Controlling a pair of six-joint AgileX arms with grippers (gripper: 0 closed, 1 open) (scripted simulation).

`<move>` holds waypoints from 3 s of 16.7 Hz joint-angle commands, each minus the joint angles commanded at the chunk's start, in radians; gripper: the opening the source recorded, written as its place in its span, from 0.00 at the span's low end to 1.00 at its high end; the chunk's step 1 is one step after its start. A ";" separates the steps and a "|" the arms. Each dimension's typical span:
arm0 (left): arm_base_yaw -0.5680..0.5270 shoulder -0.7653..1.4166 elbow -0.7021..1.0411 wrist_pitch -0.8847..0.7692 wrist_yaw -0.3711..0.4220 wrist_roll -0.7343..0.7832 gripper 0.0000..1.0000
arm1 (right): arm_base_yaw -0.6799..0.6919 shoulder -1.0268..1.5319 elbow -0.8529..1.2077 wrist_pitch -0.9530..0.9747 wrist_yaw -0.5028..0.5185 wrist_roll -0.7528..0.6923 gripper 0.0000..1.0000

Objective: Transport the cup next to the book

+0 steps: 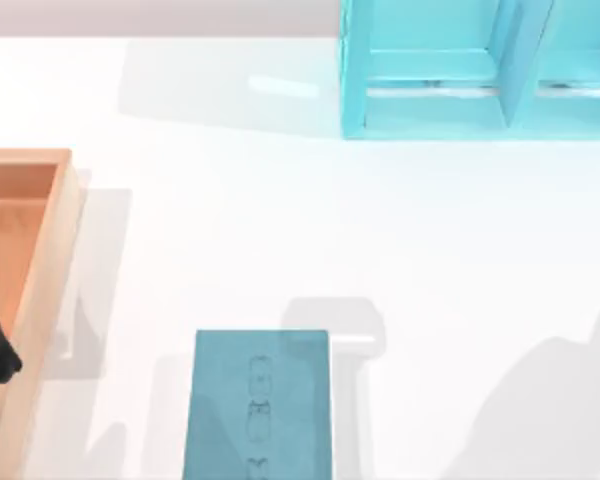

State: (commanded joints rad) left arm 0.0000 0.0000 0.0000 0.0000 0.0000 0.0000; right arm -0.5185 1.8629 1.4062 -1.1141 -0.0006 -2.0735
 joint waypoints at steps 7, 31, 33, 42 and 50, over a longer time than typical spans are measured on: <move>0.000 0.000 0.000 0.000 0.000 0.000 1.00 | 0.032 0.004 0.004 -0.004 0.002 -0.056 0.00; 0.000 0.000 0.000 0.000 0.000 0.000 1.00 | 1.288 -0.103 0.044 -0.240 -0.023 -2.780 0.00; 0.000 0.000 0.000 0.000 0.000 0.000 1.00 | 1.378 -0.126 0.044 -0.245 -0.016 -2.938 0.00; 0.000 0.000 0.000 0.000 0.000 0.000 1.00 | 1.530 -0.171 0.042 -0.250 0.008 -3.187 0.00; 0.000 0.000 0.000 0.000 0.000 0.000 1.00 | 1.528 -0.149 -0.076 -0.119 0.005 -3.191 0.00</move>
State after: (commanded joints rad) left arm 0.0000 0.0000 0.0000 0.0000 0.0000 0.0000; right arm 1.0100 1.7139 1.3297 -1.2329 0.0040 -5.2646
